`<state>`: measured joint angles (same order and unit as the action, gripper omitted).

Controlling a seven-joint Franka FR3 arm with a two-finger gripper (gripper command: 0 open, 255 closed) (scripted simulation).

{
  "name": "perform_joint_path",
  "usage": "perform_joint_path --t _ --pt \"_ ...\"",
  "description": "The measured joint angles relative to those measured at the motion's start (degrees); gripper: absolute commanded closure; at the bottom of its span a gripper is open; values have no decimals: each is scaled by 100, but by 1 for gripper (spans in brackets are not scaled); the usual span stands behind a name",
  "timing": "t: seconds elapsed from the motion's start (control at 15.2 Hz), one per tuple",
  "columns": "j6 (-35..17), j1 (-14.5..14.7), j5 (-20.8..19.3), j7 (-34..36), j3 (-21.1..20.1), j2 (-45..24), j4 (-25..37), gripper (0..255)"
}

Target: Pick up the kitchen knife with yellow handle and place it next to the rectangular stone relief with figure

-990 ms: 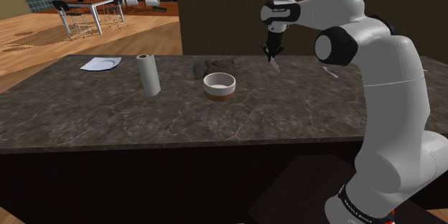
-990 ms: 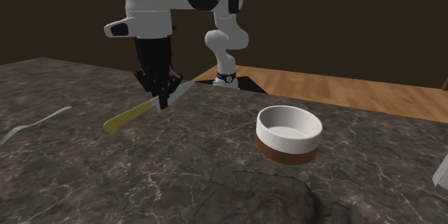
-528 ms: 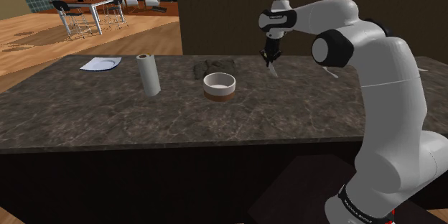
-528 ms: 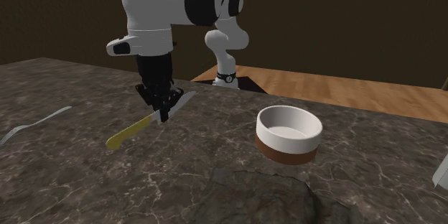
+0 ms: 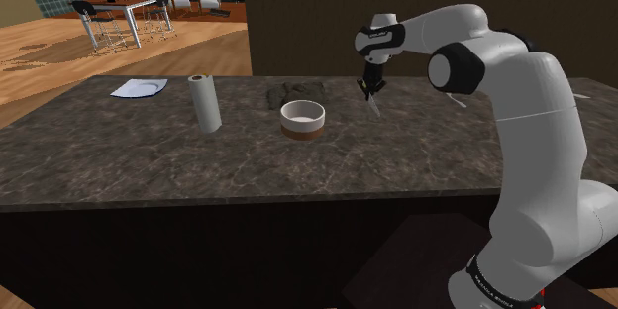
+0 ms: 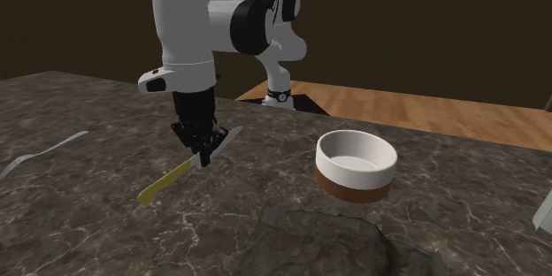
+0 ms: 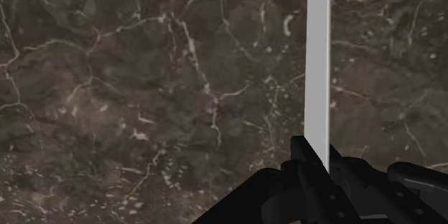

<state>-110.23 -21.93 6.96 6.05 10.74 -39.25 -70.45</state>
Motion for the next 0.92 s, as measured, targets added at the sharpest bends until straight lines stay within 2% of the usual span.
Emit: perform_joint_path --t 0.4,0.79,0.86,0.92 --pt "-383 0 26 -29 -14 -110 -276 255" --pt "-427 4 29 -26 -18 -132 -296 255" --pt "-427 4 29 -26 -18 -132 -296 0" --pt "-427 4 29 -26 -18 -132 -296 0"
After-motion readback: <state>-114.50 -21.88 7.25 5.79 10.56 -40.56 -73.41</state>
